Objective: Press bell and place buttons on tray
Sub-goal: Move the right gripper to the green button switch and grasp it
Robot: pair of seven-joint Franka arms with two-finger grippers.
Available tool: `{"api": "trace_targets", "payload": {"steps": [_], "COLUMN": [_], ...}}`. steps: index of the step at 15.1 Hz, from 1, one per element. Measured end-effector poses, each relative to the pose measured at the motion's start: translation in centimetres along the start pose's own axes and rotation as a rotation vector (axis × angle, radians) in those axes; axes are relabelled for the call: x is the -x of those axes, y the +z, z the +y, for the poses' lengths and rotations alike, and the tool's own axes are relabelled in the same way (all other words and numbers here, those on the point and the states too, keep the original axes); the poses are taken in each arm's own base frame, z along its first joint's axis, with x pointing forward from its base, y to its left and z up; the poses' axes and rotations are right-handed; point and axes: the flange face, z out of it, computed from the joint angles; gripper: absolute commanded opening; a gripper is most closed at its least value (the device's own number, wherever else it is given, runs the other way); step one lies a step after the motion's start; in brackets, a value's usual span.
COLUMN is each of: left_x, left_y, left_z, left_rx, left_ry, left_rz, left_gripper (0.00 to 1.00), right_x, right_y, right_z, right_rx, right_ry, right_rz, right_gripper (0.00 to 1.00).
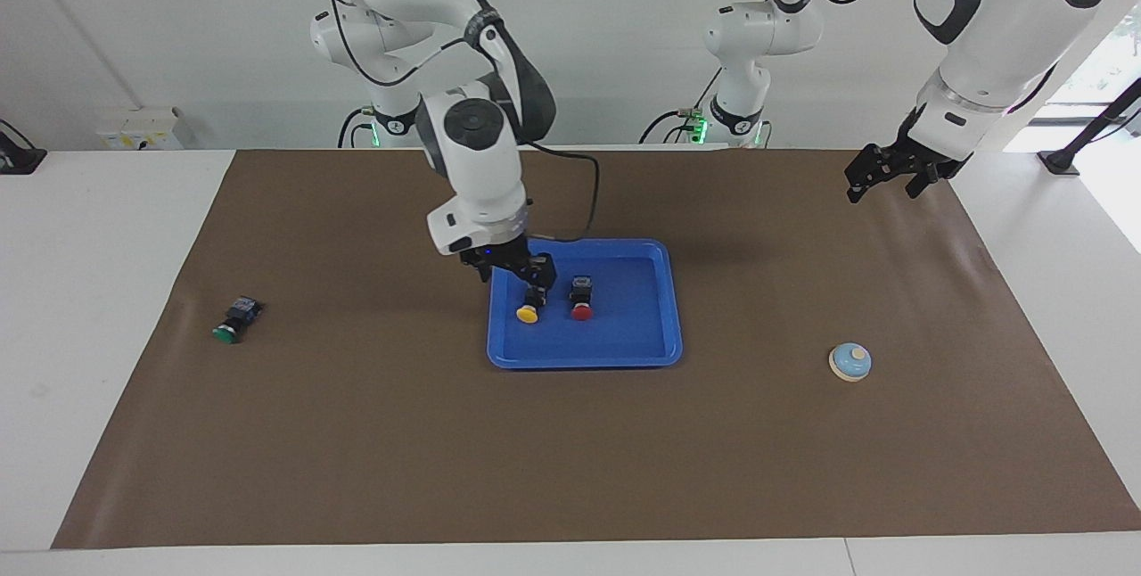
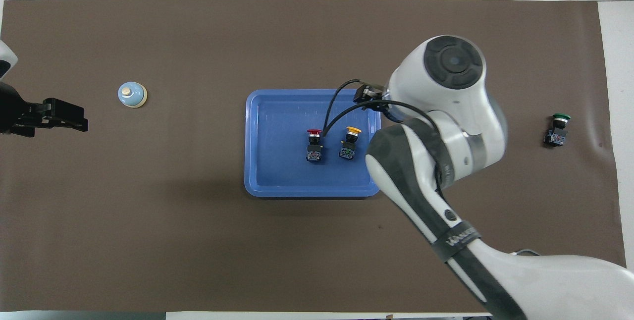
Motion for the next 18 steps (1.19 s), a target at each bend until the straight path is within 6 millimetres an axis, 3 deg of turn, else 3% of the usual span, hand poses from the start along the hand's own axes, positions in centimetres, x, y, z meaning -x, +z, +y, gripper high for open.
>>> {"api": "trace_targets", "payload": {"steps": [2, 5, 8, 10, 14, 18], "left_x": [0.0, 0.0, 0.0, 0.0, 0.0, 0.0], "left_y": [0.0, 0.0, 0.0, 0.0, 0.0, 0.0], "left_z": [0.0, 0.0, 0.0, 0.0, 0.0, 0.0], "left_rx": [0.000, 0.000, 0.000, 0.000, 0.000, 0.000], "left_ry": [0.000, 0.000, 0.000, 0.000, 0.000, 0.000], "left_rz": [0.000, 0.000, 0.000, 0.000, 0.000, 0.000], "left_gripper": [1.00, 1.00, 1.00, 1.00, 1.00, 1.00], "right_x": [-4.2, -9.6, -12.8, -13.7, -12.5, -11.2], "right_y": [-1.7, -1.6, -0.3, 1.0, 5.8, 8.8], "right_z": [6.1, 15.8, 25.3, 30.0, 36.0, 38.1], "right_rx": [0.032, 0.060, 0.071, 0.071, 0.068, 0.068], "right_ry": [-0.047, -0.134, -0.181, -0.170, -0.154, -0.128], "right_rz": [0.015, -0.004, -0.021, -0.004, 0.077, 0.090], "right_gripper": [1.00, 1.00, 1.00, 1.00, 1.00, 1.00]}}
